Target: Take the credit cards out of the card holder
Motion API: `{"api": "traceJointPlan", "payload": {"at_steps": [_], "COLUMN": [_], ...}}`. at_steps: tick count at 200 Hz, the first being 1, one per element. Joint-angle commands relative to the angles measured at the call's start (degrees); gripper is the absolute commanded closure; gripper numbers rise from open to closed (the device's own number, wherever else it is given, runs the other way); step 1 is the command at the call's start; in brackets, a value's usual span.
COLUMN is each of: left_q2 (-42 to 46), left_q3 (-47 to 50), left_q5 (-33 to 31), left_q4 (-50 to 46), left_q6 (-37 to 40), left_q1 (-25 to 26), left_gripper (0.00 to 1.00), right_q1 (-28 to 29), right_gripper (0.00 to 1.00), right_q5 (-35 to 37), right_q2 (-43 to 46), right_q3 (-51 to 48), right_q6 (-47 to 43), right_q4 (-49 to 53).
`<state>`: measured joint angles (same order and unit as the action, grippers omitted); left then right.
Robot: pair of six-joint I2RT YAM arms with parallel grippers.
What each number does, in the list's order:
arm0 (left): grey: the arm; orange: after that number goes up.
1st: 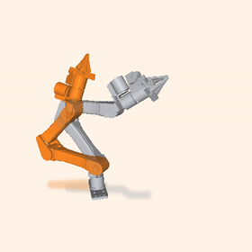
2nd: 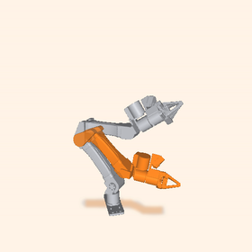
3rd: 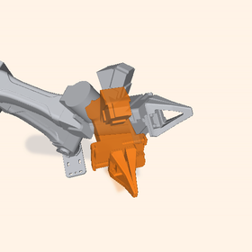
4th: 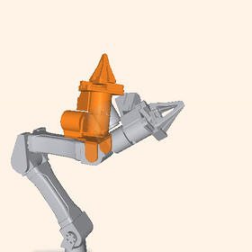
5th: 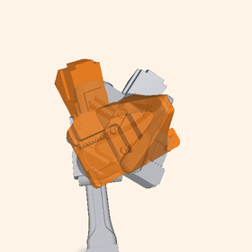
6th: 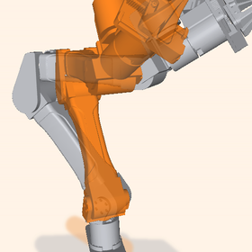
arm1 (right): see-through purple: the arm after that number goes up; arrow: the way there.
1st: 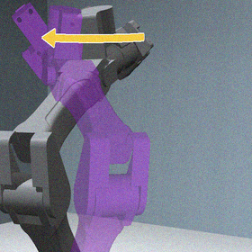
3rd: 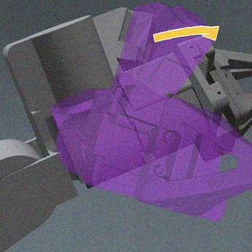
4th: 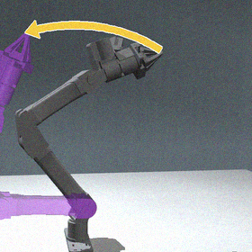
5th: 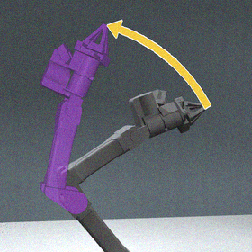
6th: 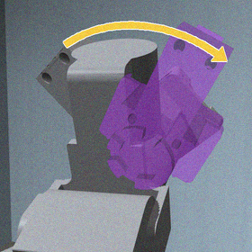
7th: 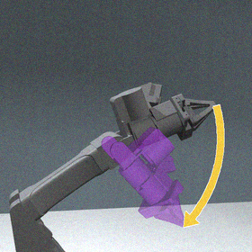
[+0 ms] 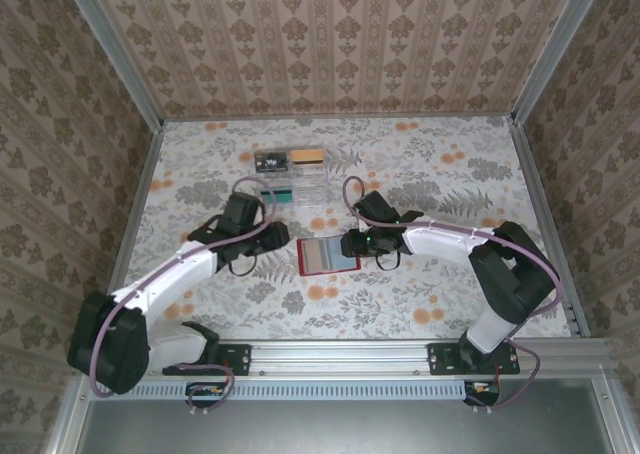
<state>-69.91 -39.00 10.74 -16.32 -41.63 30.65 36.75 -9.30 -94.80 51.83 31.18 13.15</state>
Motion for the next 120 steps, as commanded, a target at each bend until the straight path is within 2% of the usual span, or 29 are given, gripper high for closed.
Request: {"api": "traceJointPlan", "payload": {"at_steps": [1, 41, 65, 92, 120], "left_q2": [-3.29, -10.21, -13.32, -15.61, -17.10], "left_q3": [0.51, -0.49, -1.71, -2.84, -3.56], "left_q5": [3.61, 8.07, 8.86, 9.30, 9.89], "left_q4": [8.21, 13.81, 13.78, 12.50, 12.41], "left_q6": [-8.19, -10.03, -9.89, -9.42, -8.85], "left_q1": [2.39, 4.58, 5.28, 5.55, 5.84], "left_gripper": [0.54, 0.54, 0.54, 0.60, 0.60], "right_q1": [0.79, 2.08, 2.40, 2.45, 2.45], "right_gripper": [0.66, 0.73, 0.74, 0.74, 0.74], "right_q5": [2.87, 3.85, 3.83, 4.03, 3.86], "right_q2": [-2.03, -4.26, -4.60, -4.45, -4.52], "right_q3": [-0.86, -0.46, -0.35, -0.59, -0.61], "right_q6": [-1.36, -1.56, -1.30, -0.93, -0.76], "right_q4": [1.71, 2.05, 1.95, 1.93, 1.79]}}
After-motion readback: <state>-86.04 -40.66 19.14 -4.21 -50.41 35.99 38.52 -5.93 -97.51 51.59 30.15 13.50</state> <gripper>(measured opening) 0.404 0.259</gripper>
